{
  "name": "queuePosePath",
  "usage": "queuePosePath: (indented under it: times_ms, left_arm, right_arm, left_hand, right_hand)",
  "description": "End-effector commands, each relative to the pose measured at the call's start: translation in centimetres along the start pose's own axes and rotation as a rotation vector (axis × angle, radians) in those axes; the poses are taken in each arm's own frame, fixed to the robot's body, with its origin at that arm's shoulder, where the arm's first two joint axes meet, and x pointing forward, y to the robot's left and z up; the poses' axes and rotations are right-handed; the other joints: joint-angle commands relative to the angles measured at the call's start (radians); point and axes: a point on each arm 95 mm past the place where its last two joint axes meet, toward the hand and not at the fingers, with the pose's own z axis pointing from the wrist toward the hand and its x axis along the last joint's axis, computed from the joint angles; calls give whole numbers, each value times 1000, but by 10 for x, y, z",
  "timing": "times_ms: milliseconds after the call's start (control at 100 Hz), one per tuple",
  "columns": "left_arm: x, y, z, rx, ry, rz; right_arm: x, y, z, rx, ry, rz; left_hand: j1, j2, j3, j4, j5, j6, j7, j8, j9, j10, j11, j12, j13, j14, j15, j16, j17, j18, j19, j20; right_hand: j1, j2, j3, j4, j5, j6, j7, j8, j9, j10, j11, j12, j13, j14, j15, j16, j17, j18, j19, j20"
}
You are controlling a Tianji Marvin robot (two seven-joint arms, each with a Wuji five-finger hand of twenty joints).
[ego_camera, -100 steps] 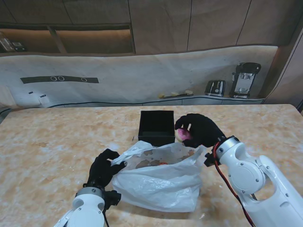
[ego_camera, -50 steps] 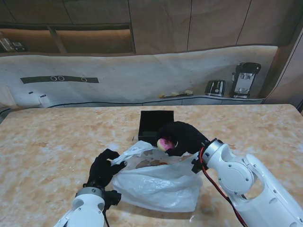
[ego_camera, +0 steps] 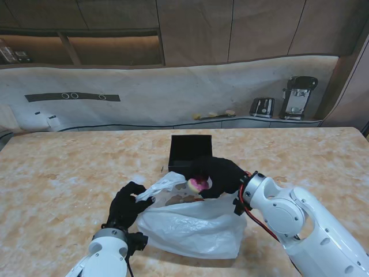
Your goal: Pack mini donuts into a plastic bag, tie the opening and put the bag into the gift box
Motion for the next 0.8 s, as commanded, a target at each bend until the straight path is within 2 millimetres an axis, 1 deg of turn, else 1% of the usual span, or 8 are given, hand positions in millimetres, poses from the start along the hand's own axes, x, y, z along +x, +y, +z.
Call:
queuePosePath:
  times_ms: [0, 90, 160, 250, 300, 460, 650, 790]
  left_arm:
    - [2, 2, -2, -17, 6, -8]
    - [2, 1, -2, -15, 7, -6]
    - [1, 1, -2, -15, 6, -6]
    - [1, 2, -2, -16, 3, -9]
    - [1, 2, -2, -17, 2, -10]
    - [1, 2, -2, -18, 3, -12]
    - [1, 2, -3, -17, 5, -12]
    - [0, 2, -3, -17, 5, -11]
  right_arm:
    - [1, -3, 0, 20, 5, 12]
    - [1, -2, -1, 29, 12, -1]
    - [0, -1, -3, 59, 20, -25]
    - [-1, -1, -5, 68, 26, -44]
    - [-1, -1, -6, 68, 25, -48]
    - [-2, 2, -8, 24, 17, -62]
    - [-7, 11, -12, -85, -24, -73]
    - [-16, 20, -19, -177, -113, -73]
  left_hand:
    - [22, 22, -23, 28, -10, -3, 42, 9, -21, -25, 14, -10, -14, -6, -1, -13, -15, -30, 0, 5]
    - [22, 21, -23, 28, -10, -3, 42, 8, -19, -23, 15, -10, -14, -6, -1, -13, -15, -30, -1, 5]
    - [22, 22, -23, 28, -10, -2, 43, 8, -18, -24, 15, -10, -14, -6, -1, -13, -14, -30, 0, 5]
    - [22, 21, -23, 28, -10, -2, 42, 8, -17, -24, 16, -10, -14, -6, -1, -13, -14, -29, 0, 5]
    - [22, 22, -23, 28, -9, -2, 42, 8, -19, -24, 15, -10, -14, -6, -1, -13, -14, -29, 0, 5]
    - [22, 22, -23, 28, -9, -1, 42, 8, -21, -24, 14, -10, -14, -6, -1, -13, -17, -29, -3, 4]
    - [22, 20, -23, 28, -9, -2, 42, 8, -15, -23, 17, -8, -13, -6, 0, -12, -15, -28, -2, 4]
    - [23, 21, -22, 29, -9, -2, 42, 8, -18, -24, 15, -8, -13, -6, 0, -12, -16, -28, -1, 4]
  right_hand:
    - [-22, 54, -15, 46, -11, -42, -4, -7, -56, -32, -36, -68, -60, -23, -53, -33, -77, 22, -34, 32]
    - [-57, 47, -34, 47, -61, -53, -58, -39, -102, -41, -72, -90, -148, -35, -115, -57, -193, 50, -93, 40]
    - [-98, 56, -63, 44, -107, -66, -117, -79, -165, -46, -159, -144, -260, -50, -219, -112, -338, 50, -181, 41]
    - [-116, 67, -74, 49, -140, -70, -148, -106, -221, -40, -230, -218, -349, -58, -311, -182, -449, 47, -269, 24]
    - [-125, 72, -81, 49, -145, -73, -152, -110, -232, -38, -246, -241, -367, -60, -331, -201, -480, 49, -293, 15]
    - [-143, 111, -74, 56, -158, -67, -155, -113, -233, -38, -238, -253, -368, -60, -325, -208, -475, 45, -301, 10]
    - [-153, 132, -52, 63, -136, -49, -108, -94, -199, -30, -186, -249, -308, -49, -276, -199, -404, 54, -264, 8]
    - [-153, 153, -38, 66, -116, -21, -76, -85, -154, -16, -147, -239, -259, -30, -233, -185, -355, 55, -224, 3]
